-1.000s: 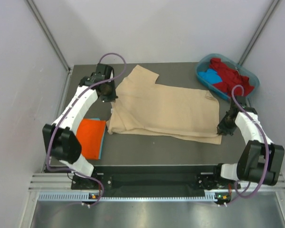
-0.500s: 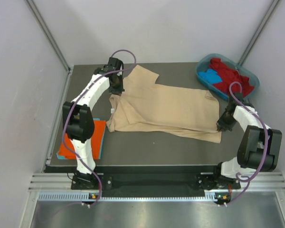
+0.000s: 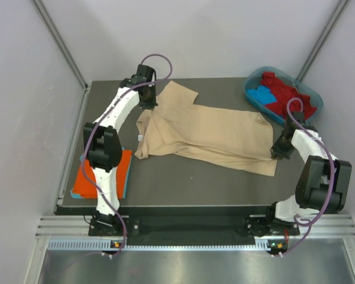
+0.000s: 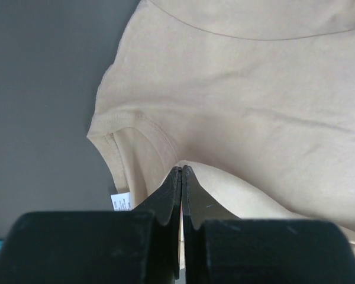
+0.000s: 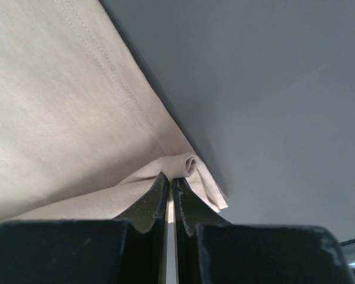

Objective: Fold and stack the t-shirts
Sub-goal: Fold the tshirt

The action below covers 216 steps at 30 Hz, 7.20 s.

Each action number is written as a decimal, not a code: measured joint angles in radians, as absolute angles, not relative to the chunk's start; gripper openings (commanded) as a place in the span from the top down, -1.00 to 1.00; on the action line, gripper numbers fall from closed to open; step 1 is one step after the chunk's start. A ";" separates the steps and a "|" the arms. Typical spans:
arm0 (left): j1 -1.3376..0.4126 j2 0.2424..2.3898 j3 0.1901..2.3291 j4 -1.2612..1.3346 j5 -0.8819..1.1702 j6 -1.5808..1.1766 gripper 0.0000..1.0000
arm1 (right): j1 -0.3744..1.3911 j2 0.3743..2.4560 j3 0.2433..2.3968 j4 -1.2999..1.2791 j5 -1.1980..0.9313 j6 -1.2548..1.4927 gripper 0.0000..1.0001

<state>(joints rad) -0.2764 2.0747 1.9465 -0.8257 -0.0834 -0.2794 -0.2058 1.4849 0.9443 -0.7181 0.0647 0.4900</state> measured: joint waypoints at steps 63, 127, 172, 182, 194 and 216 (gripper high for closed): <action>-0.437 1.611 1.066 -0.621 0.016 -0.357 -0.48 | -0.272 1.352 0.733 -0.631 0.117 0.728 0.22; -0.414 1.602 1.301 -0.825 -0.025 -0.450 -0.02 | -0.352 1.229 0.909 -0.795 0.028 0.549 0.21; -0.123 2.051 1.560 -0.575 0.375 -0.724 0.04 | 0.973 1.925 1.296 -0.118 -0.009 -0.202 0.19; -0.147 2.055 1.556 -0.574 0.353 -0.735 0.16 | 0.973 1.925 1.247 -0.094 -0.005 -0.191 0.24; -0.147 2.087 1.523 -0.561 0.331 -0.752 0.36 | 0.978 1.925 1.196 -0.030 0.058 -0.166 1.00; -0.175 2.087 1.527 -0.443 0.327 -0.805 1.00 | 0.966 1.826 1.091 0.139 0.265 -0.064 1.00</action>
